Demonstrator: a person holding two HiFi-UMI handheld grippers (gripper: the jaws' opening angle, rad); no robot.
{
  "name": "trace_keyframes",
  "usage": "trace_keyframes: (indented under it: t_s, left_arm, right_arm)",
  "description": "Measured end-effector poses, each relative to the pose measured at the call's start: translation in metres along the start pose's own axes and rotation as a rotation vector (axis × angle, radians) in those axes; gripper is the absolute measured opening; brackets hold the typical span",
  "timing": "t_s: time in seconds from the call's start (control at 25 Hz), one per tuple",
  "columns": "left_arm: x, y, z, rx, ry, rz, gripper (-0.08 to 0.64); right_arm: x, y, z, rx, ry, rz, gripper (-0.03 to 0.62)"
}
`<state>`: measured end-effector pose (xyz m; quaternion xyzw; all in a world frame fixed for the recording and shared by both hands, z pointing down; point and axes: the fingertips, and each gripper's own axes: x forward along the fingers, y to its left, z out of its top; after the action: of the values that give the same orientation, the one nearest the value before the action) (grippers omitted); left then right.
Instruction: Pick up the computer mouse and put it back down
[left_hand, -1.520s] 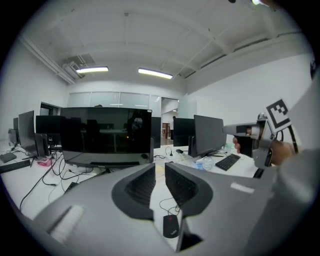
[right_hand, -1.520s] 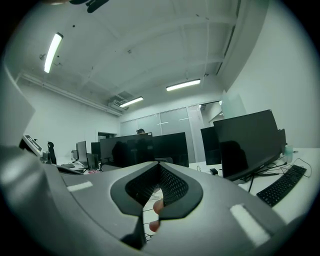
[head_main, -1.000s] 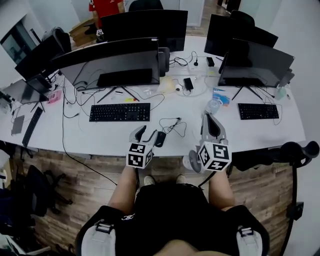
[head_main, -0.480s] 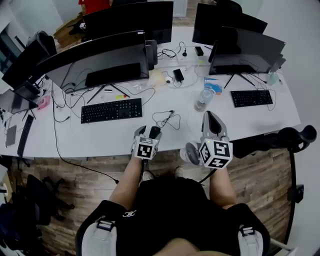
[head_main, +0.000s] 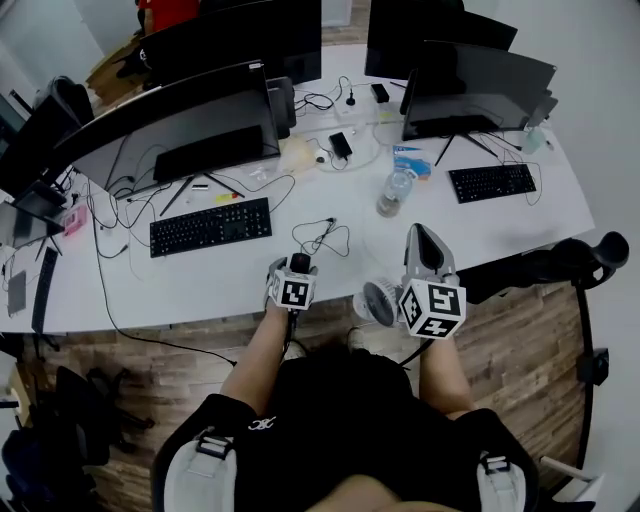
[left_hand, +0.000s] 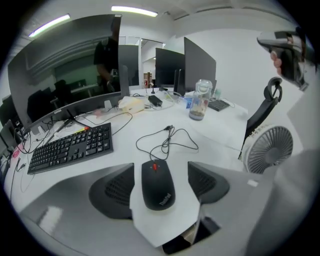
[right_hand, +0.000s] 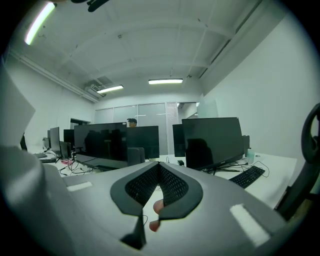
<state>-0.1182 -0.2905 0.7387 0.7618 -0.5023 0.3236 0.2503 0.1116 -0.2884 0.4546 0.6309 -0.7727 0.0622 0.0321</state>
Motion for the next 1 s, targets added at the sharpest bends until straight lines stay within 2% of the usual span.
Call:
trace_keyframes:
  t_s: [0.24,0.4,0.56,1.0]
  left_arm:
    - [0.020,-0.005,-0.014,-0.008,0.059,-0.039,0.360]
    - [0.029,0.002,-0.024,-0.045,0.099,-0.019,0.359]
    - [0.034,0.002,-0.039,-0.036,0.142,-0.006,0.357]
    - [0.033,0.006,-0.042,-0.068,0.121,0.004,0.322]
  right_arm:
    - [-0.003,-0.010,-0.004,0.001,0.008,-0.023,-0.003]
    - [-0.005,-0.020,0.000,-0.005,0.004,-0.044,-0.003]
    - [-0.006,-0.028,0.002,-0.008,0.001,-0.059,-0.003]
    - [-0.006,-0.019,0.003,-0.008,-0.002,-0.040,-0.003]
